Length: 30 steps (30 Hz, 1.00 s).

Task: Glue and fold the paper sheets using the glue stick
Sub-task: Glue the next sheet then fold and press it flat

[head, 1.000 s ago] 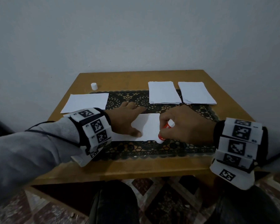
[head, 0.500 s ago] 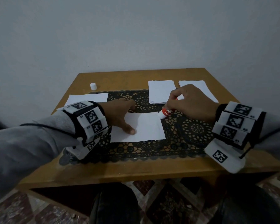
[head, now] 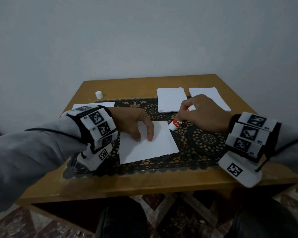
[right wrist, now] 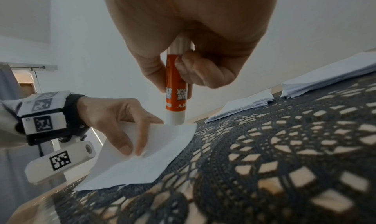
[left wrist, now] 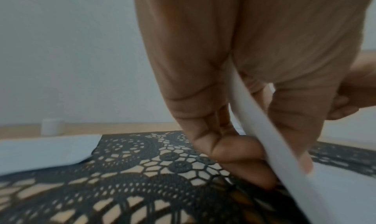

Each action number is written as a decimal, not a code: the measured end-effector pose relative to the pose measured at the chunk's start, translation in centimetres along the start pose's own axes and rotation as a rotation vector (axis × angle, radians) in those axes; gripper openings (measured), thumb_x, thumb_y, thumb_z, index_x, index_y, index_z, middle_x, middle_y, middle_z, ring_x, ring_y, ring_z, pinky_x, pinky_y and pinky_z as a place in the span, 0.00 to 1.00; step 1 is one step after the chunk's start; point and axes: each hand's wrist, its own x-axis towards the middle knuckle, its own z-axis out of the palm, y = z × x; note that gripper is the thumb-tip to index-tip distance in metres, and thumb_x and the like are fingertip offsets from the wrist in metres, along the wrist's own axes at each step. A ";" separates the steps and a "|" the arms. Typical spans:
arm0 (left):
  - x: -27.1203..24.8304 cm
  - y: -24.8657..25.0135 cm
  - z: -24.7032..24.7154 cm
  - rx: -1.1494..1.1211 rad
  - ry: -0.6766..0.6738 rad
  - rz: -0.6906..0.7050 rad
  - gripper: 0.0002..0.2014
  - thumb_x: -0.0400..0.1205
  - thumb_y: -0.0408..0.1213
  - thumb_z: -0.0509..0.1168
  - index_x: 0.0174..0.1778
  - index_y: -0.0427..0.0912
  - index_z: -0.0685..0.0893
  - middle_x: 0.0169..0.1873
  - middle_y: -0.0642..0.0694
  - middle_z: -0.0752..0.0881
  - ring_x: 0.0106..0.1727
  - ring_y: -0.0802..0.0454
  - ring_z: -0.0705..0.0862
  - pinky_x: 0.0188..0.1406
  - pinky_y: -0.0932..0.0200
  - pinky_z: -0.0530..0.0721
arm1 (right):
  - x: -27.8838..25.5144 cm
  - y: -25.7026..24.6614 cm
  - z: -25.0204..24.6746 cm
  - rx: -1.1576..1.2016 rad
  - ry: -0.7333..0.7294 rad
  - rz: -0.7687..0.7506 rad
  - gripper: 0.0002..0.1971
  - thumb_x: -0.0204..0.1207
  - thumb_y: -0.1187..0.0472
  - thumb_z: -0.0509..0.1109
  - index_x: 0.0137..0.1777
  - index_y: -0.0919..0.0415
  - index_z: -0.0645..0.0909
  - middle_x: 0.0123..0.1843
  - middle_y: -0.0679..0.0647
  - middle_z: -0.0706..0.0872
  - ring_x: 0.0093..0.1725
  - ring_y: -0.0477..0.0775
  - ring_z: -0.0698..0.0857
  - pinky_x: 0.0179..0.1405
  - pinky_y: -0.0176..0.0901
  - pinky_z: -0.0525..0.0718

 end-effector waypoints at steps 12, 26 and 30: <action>-0.7 -1.0 1.8 0.087 0.214 -0.355 0.26 0.76 0.45 0.73 0.70 0.50 0.75 0.70 0.49 0.73 0.67 0.49 0.73 0.59 0.60 0.70 | 1.2 -0.6 0.9 -0.064 0.058 -0.056 0.09 0.74 0.54 0.71 0.38 0.59 0.87 0.39 0.58 0.88 0.38 0.55 0.82 0.39 0.48 0.78; -0.7 -0.1 2.6 0.133 0.247 -0.451 0.23 0.73 0.55 0.73 0.57 0.46 0.77 0.55 0.46 0.82 0.52 0.48 0.79 0.50 0.53 0.82 | 3.5 -1.5 2.6 -0.209 -0.006 -0.056 0.12 0.74 0.54 0.71 0.38 0.63 0.88 0.39 0.48 0.82 0.41 0.49 0.80 0.38 0.37 0.73; -1.1 -0.1 2.6 0.052 0.249 -0.475 0.21 0.73 0.53 0.74 0.53 0.47 0.76 0.55 0.46 0.81 0.49 0.45 0.85 0.46 0.46 0.89 | 3.7 -1.3 2.9 -0.220 -0.030 -0.034 0.12 0.74 0.53 0.72 0.38 0.62 0.87 0.43 0.50 0.81 0.46 0.51 0.82 0.51 0.42 0.72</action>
